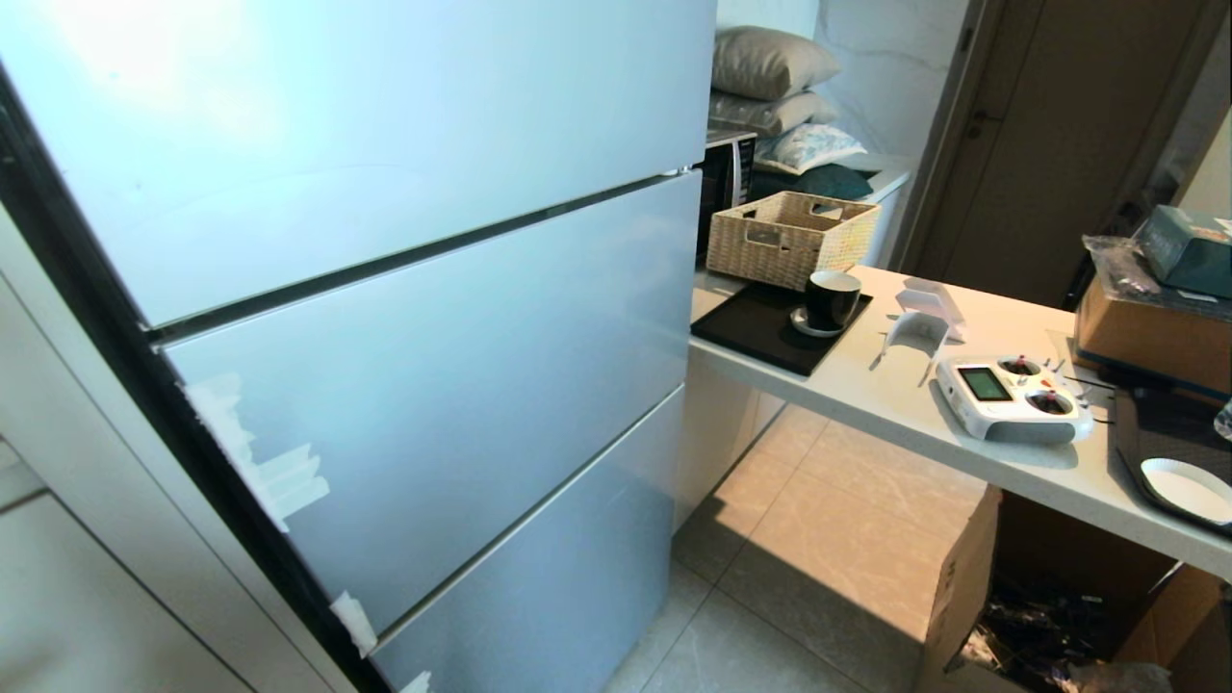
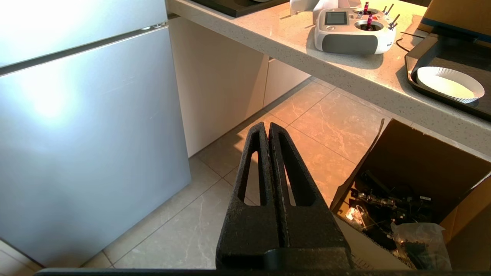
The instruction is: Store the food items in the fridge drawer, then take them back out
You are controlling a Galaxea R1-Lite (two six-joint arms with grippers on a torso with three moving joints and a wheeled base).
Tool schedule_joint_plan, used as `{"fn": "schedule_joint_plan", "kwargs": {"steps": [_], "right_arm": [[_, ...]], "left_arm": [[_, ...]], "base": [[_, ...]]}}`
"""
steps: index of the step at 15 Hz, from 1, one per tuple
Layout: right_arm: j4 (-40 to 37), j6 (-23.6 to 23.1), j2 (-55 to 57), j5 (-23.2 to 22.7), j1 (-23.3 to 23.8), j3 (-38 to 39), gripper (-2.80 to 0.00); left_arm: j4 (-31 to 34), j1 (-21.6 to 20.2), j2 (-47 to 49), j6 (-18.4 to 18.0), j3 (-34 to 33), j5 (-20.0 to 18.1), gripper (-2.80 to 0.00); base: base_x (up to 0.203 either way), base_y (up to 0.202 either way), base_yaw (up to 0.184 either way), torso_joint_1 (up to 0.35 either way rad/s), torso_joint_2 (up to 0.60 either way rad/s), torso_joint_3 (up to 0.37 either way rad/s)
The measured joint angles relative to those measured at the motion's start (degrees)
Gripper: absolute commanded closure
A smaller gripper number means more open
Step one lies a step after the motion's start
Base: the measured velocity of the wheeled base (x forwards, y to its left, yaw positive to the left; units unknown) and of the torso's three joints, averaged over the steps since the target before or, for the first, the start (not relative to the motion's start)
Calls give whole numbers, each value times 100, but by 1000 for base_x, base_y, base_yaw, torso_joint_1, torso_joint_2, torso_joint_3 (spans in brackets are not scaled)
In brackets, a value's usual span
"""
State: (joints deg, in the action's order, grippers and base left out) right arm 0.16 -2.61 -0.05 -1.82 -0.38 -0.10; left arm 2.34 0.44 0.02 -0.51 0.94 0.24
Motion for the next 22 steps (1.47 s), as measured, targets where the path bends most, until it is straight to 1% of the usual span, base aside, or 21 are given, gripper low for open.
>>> {"fn": "schedule_joint_plan", "kwargs": {"steps": [2, 4, 6, 8, 9, 11, 13, 15, 17, 18, 19, 21, 22], "right_arm": [[-2, 0, 0, 3, 5, 0, 0], [0, 2, 0, 0, 2, 0, 0], [0, 2, 0, 3, 0, 0, 0], [0, 2, 0, 1, 3, 0, 0], [0, 2, 0, 3, 5, 0, 0], [0, 0, 0, 0, 5, 0, 0], [-2, 0, 0, 1, 5, 0, 0], [0, 0, 0, 0, 5, 0, 0], [0, 1, 0, 3, 5, 0, 0], [0, 0, 0, 0, 5, 0, 0], [0, 2, 0, 3, 5, 0, 0], [0, 2, 0, 0, 5, 0, 0], [0, 0, 0, 0, 5, 0, 0]], "left_arm": [[-39, 0, 0, -58, 56, 53, 0], [-133, 0, 130, 27, 571, 102, 0], [-181, 2, 622, 208, 1079, 120, 0], [-329, 7, 1349, 403, 1342, 127, 0], [-510, 7, 1795, 544, 1422, 127, 0], [-1072, 9, 2727, 923, 1513, 129, 0], [-1830, 9, 3642, 1301, 1567, 146, 0], [-2763, 7, 4433, 1647, 1635, 331, 0], [-3594, 0, 4982, 1857, 1761, 609, 0], [-3819, 0, 5217, 1940, 1826, 661, 0], [-3905, 0, 5454, 2068, 1914, 683, 0], [-4000, 0, 5901, 2471, 2111, 722, 0], [-4033, 0, 6070, 2602, 2161, 730, 0]], "base": [[0, 0, 0, 0, 0, 0], [0, 0, 0, 0, 0, 0], [0, 0, 0, 0, 0, 0], [0, 0, 0, 0, 0, 0], [0, 0, 0, 0, 0, 0], [0, 0, 0, 0, 0, 0], [0, 0, 0, 0, 0, 0], [0, 0, 0, 0, 0, 0], [0, 0, 0, 0, 0, 0], [0, 0, 0, 0, 0, 0], [0, 0, 0, 0, 0, 0], [0, 0, 0, 0, 0, 0], [0, 0, 0, 0, 0, 0]]}}
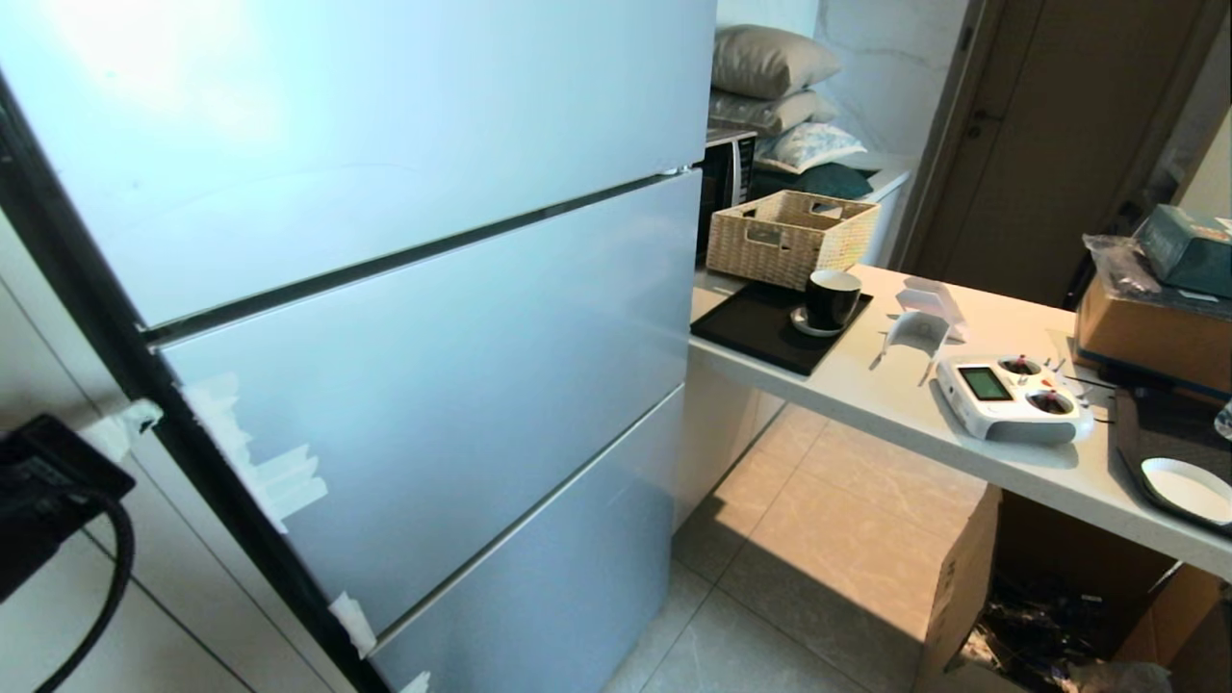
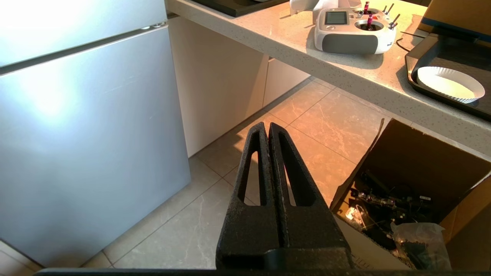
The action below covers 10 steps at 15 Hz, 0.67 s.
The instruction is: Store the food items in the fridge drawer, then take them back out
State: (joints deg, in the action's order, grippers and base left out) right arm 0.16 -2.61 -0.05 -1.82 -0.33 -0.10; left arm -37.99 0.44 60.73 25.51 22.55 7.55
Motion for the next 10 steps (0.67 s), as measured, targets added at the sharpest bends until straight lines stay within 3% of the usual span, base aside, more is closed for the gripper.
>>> {"fn": "schedule_joint_plan", "kwargs": {"steps": [5, 10], "right_arm": [[-2, 0, 0, 0, -2, 0, 0], [0, 0, 0, 1, 0, 0, 0]], "left_arm": [[-724, 7, 690, 94, 113, 100, 0], [-779, 138, 898, 97, 126, 127, 0]], "base": [[0, 0, 0, 0, 0, 0], [0, 0, 0, 0, 0, 0]]}}
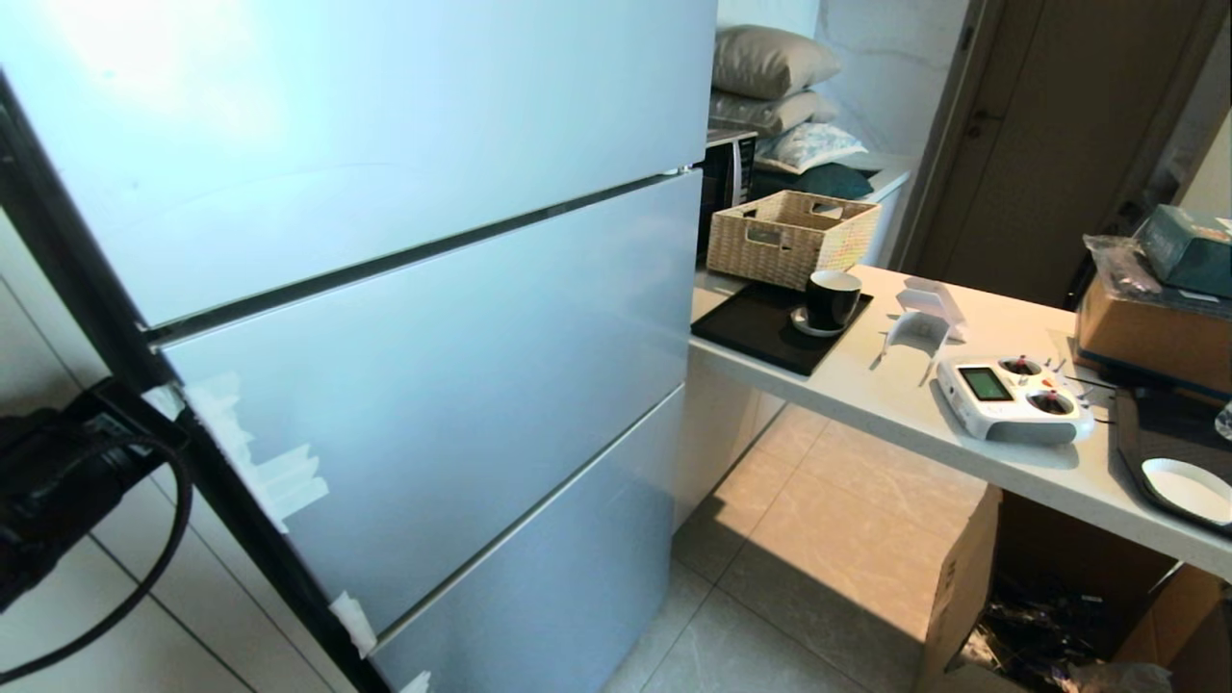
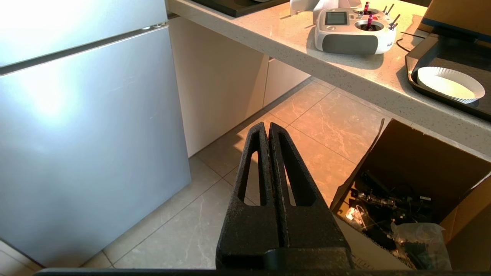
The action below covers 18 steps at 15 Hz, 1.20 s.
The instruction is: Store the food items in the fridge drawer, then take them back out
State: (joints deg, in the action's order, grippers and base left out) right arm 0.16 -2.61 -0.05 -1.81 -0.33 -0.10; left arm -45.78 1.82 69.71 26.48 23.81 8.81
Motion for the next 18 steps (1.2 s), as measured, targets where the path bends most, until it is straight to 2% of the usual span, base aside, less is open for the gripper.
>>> {"fn": "schedule_joint_plan", "kwargs": {"steps": [7, 15, 18], "right_arm": [[0, 0, 0, -1, 0, 0, 0], [-2, 0, 0, 2, 0, 0, 0], [-2, 2, 0, -1, -5, 0, 0]], "left_arm": [[-2, 433, 26, 14, -151, 15, 0], [-9, 1207, -56, 22, -368, 6, 0], [-6, 1420, -156, 209, -596, -118, 0]], "base": [[0, 0, 0, 0, 0, 0], [0, 0, 0, 0, 0, 0], [0, 0, 0, 0, 0, 0]]}}
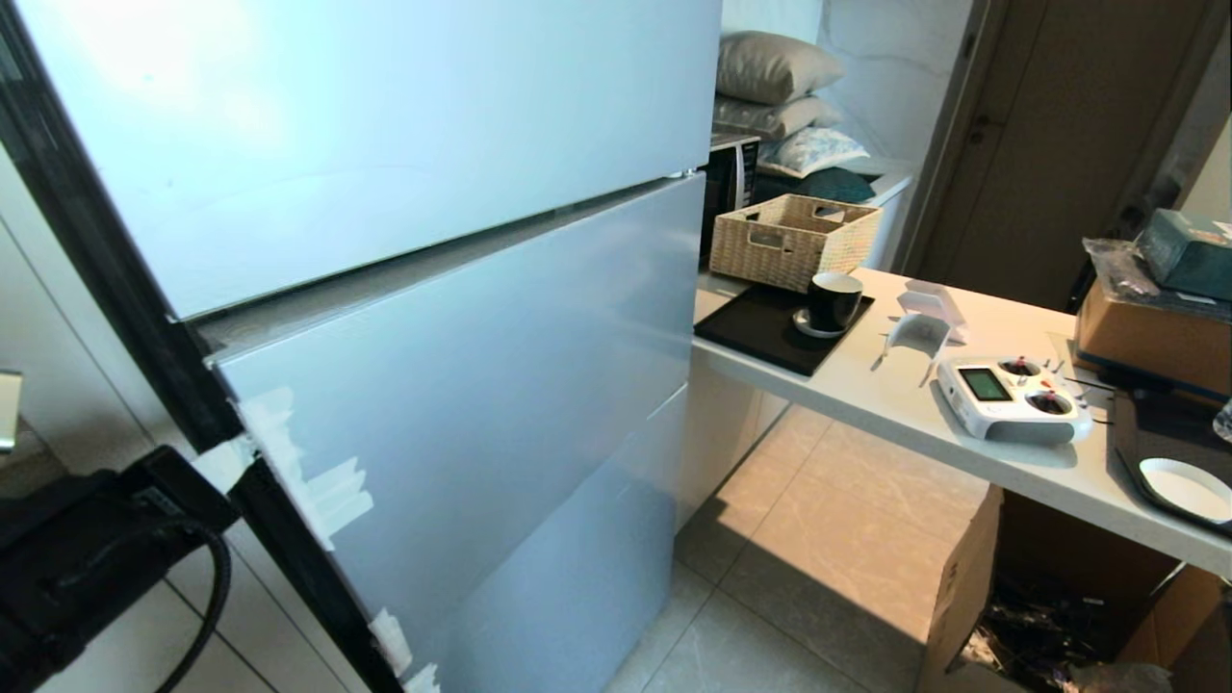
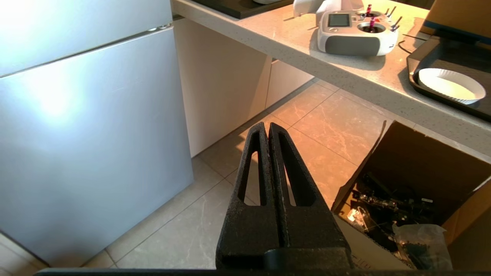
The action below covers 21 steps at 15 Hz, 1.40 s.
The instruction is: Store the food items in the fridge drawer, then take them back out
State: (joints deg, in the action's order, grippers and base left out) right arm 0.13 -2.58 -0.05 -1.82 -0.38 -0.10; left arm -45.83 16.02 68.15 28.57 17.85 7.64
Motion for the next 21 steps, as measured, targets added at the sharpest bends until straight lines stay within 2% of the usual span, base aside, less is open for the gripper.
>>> {"fn": "schedule_joint_plan", "kwargs": {"steps": [2, 6, 7, 9, 11, 13, 14, 17, 18, 19, 21], "right_arm": [[0, -2, 0, 0, 5, 0, 0], [0, -2, 0, 0, 2, 0, 0], [0, -2, -2, 2, 2, 0, 0], [0, -2, -2, -2, 0, 0, 0], [1, -1, -2, 1, 2, 0, 0], [2, -2, 0, 0, 5, 0, 0], [2, 0, -2, 1, 5, 0, 0], [1, -1, -2, 0, 5, 0, 0], [2, -2, -2, 0, 5, 0, 0], [2, -2, -2, 2, 5, 0, 0], [0, -2, -2, 4, 5, 0, 0]], "left_arm": [[39, 283, -103, 338, -131, -218, 0], [47, 941, -776, 1481, -252, -1387, 0], [53, 994, -1027, 1635, -325, -1595, 0], [331, 1035, -1666, 1690, -468, -1894, 0], [1086, 990, -2243, 1339, -504, -1828, 0], [2052, 956, -2678, 533, -514, -1602, 0], [2530, 947, -2873, 71, -514, -1338, 0], [3708, 852, -3368, -1046, -529, 47, 0], [3935, 644, -3508, -1283, -573, 401, 0], [4010, 322, -3658, -1472, -648, 527, 0], [4066, -642, -4167, -1830, -907, 516, 0]], "base": [[0, 0, 0, 0, 0, 0], [0, 0, 0, 0, 0, 0], [0, 0, 0, 0, 0, 0], [0, 0, 0, 0, 0, 0], [0, 0, 0, 0, 0, 0], [0, 0, 0, 0, 0, 0], [0, 0, 0, 0, 0, 0], [0, 0, 0, 0, 0, 0], [0, 0, 0, 0, 0, 0], [0, 0, 0, 0, 0, 0], [0, 0, 0, 0, 0, 0]]}}
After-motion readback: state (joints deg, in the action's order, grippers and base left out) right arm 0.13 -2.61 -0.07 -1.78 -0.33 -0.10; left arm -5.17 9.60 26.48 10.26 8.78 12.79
